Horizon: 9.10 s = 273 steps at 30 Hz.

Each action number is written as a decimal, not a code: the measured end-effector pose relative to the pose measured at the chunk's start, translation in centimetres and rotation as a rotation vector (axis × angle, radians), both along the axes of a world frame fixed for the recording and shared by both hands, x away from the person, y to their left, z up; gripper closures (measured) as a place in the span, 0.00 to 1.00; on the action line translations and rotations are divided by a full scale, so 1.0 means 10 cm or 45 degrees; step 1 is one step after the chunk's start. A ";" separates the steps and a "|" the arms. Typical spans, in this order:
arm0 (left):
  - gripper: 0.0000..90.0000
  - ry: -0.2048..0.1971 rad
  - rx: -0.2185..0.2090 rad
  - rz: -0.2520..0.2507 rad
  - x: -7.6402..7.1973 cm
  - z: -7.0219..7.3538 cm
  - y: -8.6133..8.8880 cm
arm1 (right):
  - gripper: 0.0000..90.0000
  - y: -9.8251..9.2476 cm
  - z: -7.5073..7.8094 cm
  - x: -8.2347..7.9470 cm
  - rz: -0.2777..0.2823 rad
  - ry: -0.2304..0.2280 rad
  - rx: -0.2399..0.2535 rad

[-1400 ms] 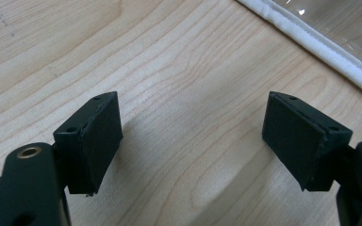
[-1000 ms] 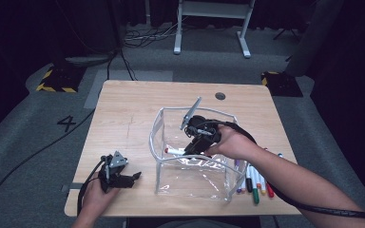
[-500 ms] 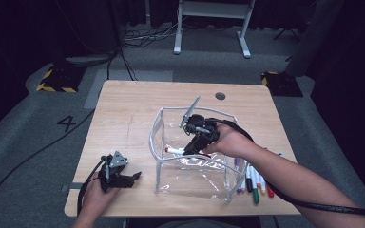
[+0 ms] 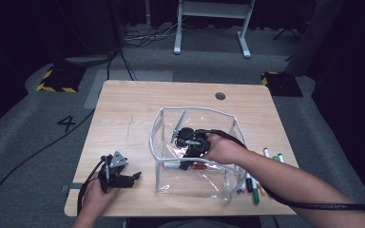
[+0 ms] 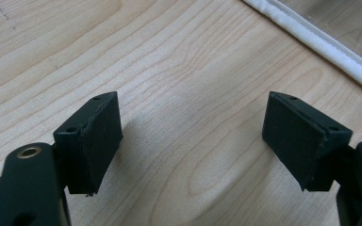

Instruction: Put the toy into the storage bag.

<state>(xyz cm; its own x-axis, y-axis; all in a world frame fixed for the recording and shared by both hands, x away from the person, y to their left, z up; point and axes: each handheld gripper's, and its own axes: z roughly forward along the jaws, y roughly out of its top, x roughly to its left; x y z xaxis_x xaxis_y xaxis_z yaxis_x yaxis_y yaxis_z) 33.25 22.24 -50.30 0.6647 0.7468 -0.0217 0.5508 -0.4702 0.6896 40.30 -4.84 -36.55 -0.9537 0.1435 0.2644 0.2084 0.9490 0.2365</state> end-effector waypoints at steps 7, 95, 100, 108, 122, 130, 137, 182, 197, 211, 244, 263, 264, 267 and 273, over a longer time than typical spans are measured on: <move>0.23 0.000 0.000 0.000 0.00 0.00 0.00 | 0.85 0.08 -0.14 -0.07 0.032 0.008 -0.082; 0.17 0.011 0.005 0.010 0.12 0.00 -0.11 | 0.64 -3.59 0.02 -0.64 -1.280 -0.574 0.323; 0.17 0.008 -0.001 0.024 0.13 -0.01 -0.11 | 0.65 -3.67 -0.32 -0.67 -1.364 -0.527 0.279; 0.17 0.013 0.006 0.025 0.13 0.00 -0.11 | 0.72 -3.82 -0.83 -0.78 -1.449 -0.429 0.128; 0.17 0.013 0.006 0.025 0.14 0.00 -0.11 | 0.82 -3.79 -1.01 -0.77 -1.470 -0.420 -0.009; 0.17 0.011 0.007 0.024 0.14 0.00 -0.11 | 0.85 -3.84 -0.98 -0.78 -1.526 -0.404 0.023; 0.17 0.010 0.007 0.024 0.14 0.00 -0.11 | 0.85 -3.83 -0.59 -0.80 -1.464 -0.439 0.158; 0.17 0.004 0.011 0.029 0.14 0.00 -0.11 | 0.85 -1.88 1.22 -0.39 -0.584 -0.441 0.391; 0.18 0.010 0.001 0.051 0.12 -0.01 -0.12 | 0.85 -1.15 1.11 -0.16 -0.377 -0.366 0.317; 0.18 0.013 -0.001 0.052 0.12 -0.01 -0.12 | 0.85 -0.76 0.85 -0.03 -0.308 -0.273 0.235; 0.18 0.003 0.010 0.049 0.12 0.00 -0.11 | 0.85 -0.22 0.00 -0.07 -0.121 -0.078 0.003; 0.18 0.002 0.008 0.050 0.12 0.00 -0.11 | 0.85 -0.07 -0.30 -0.10 -0.022 -0.002 -0.242; 0.18 0.002 0.009 0.050 0.12 0.00 -0.11 | 0.85 -0.05 -0.31 -0.10 -0.008 -0.009 -0.268; 0.18 0.003 0.009 0.048 0.11 0.00 -0.11 | 0.85 -0.01 -0.35 -0.10 0.006 -0.008 -0.295; 0.18 0.003 0.009 0.048 0.11 0.00 -0.11 | 0.85 0.04 -0.42 -0.08 -0.006 0.000 -0.337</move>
